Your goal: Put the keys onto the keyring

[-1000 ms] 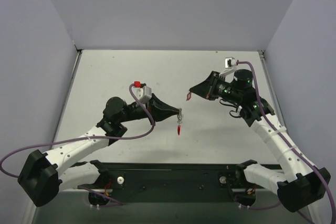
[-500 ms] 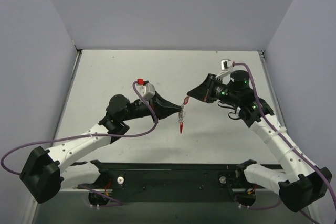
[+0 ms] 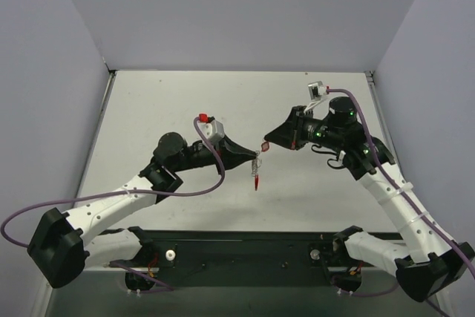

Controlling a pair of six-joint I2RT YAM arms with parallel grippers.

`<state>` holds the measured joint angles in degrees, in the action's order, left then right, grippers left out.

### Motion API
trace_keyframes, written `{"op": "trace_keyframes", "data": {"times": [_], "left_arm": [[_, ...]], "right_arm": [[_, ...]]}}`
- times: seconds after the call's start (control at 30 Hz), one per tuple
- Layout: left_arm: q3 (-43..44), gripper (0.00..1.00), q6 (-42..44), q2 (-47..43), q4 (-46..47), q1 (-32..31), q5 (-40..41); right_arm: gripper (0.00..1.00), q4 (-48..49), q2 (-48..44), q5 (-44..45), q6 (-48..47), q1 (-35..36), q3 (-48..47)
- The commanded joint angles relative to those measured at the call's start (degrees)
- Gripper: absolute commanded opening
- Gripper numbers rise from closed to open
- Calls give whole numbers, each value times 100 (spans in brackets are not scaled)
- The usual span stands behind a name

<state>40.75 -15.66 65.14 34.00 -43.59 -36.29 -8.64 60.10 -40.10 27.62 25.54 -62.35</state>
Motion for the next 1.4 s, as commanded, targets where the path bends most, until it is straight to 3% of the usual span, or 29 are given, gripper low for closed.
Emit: {"op": "trace_keyframes", "data": {"times": [0.0,0.37,0.57,0.9,1.37], "left_arm": [[319,0,467,-371,-261,-18,-18],[293,0,1109,-942,-851,-26,-421],[284,0,978,-837,-561,-26,-888],[38,0,599,-696,458,-35,-958],[100,0,547,-599,450,-44,-1152]], "right_arm": [[0,-304,-95,-735,-695,-93,-304],[0,-753,64,-1675,-951,-172,-392],[0,-516,151,-2142,-829,-58,-331],[0,3,257,-2310,-468,223,-146],[0,381,301,-2494,-239,285,-67]]}}
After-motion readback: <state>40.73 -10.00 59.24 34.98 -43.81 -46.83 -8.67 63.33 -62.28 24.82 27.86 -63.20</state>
